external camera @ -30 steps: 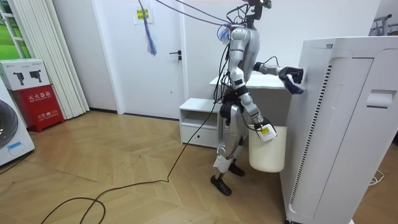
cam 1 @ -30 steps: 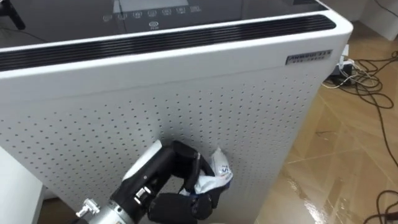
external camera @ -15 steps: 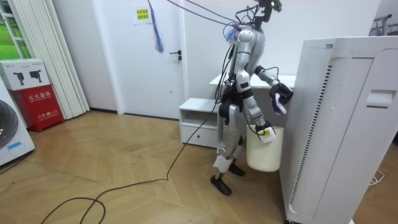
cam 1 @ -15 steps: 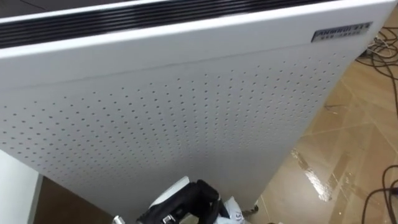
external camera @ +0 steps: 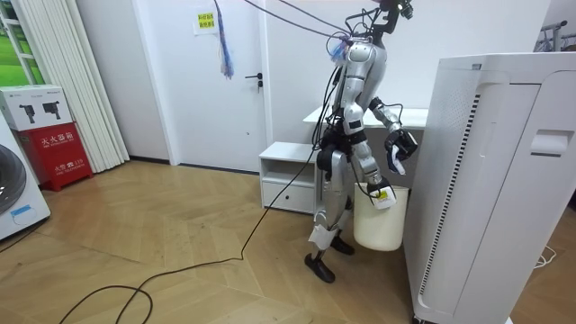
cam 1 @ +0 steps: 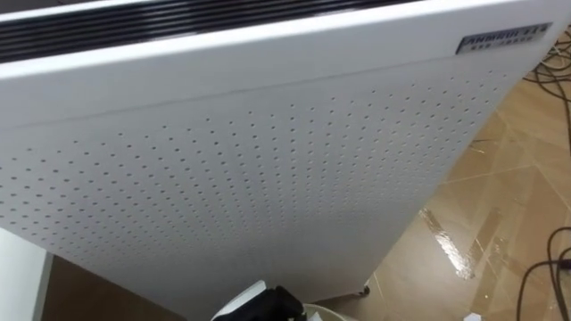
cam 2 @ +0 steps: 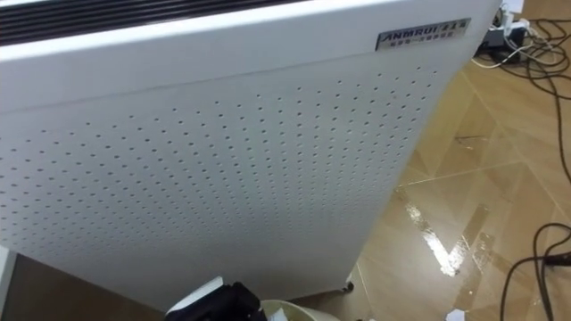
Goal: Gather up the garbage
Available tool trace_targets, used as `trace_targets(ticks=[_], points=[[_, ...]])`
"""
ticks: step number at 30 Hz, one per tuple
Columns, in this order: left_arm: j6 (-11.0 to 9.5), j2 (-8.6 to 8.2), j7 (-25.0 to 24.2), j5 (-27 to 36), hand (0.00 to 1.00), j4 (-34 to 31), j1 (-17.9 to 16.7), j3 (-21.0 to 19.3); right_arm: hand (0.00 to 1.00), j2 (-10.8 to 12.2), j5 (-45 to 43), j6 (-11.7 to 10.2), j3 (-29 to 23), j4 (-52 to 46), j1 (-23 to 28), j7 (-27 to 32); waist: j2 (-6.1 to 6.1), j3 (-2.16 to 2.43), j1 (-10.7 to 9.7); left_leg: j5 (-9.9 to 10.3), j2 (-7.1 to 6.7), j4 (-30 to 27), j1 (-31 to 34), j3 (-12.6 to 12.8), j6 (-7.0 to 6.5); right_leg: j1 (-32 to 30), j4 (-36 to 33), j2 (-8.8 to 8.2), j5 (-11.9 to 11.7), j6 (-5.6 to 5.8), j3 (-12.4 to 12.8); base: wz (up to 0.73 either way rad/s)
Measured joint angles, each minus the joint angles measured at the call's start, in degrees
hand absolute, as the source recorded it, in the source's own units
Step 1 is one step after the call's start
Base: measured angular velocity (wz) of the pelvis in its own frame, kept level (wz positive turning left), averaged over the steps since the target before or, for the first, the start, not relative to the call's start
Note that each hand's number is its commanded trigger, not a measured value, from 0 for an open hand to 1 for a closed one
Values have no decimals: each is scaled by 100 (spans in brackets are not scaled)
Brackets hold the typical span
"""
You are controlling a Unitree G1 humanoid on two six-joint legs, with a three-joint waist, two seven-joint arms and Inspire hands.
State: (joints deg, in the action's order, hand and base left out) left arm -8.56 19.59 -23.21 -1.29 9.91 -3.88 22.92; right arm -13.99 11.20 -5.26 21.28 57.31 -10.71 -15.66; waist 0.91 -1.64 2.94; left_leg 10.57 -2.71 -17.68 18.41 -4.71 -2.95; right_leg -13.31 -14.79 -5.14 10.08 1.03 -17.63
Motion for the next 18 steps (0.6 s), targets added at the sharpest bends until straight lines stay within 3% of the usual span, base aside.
trace_targets(ticks=[1, 18], points=[[1, 0, -2, -92, 0, 38, -1, 0, 100, 0, 0, 0, -4, -1, -2, 0, 0, 0, -1, 0, 0, 0, 3, 0, 0, -4, 0, 0, 0, 0, 0, 0], [57, -14, -75, -451, 0, 50, 1, -21, 100, -56, 1, 3, -7, 10, -36, -94, 19, 1, 28, -1, -3, -51, 163, 13, 0, -184, -94, -57, 1, 0, 0, 0]])
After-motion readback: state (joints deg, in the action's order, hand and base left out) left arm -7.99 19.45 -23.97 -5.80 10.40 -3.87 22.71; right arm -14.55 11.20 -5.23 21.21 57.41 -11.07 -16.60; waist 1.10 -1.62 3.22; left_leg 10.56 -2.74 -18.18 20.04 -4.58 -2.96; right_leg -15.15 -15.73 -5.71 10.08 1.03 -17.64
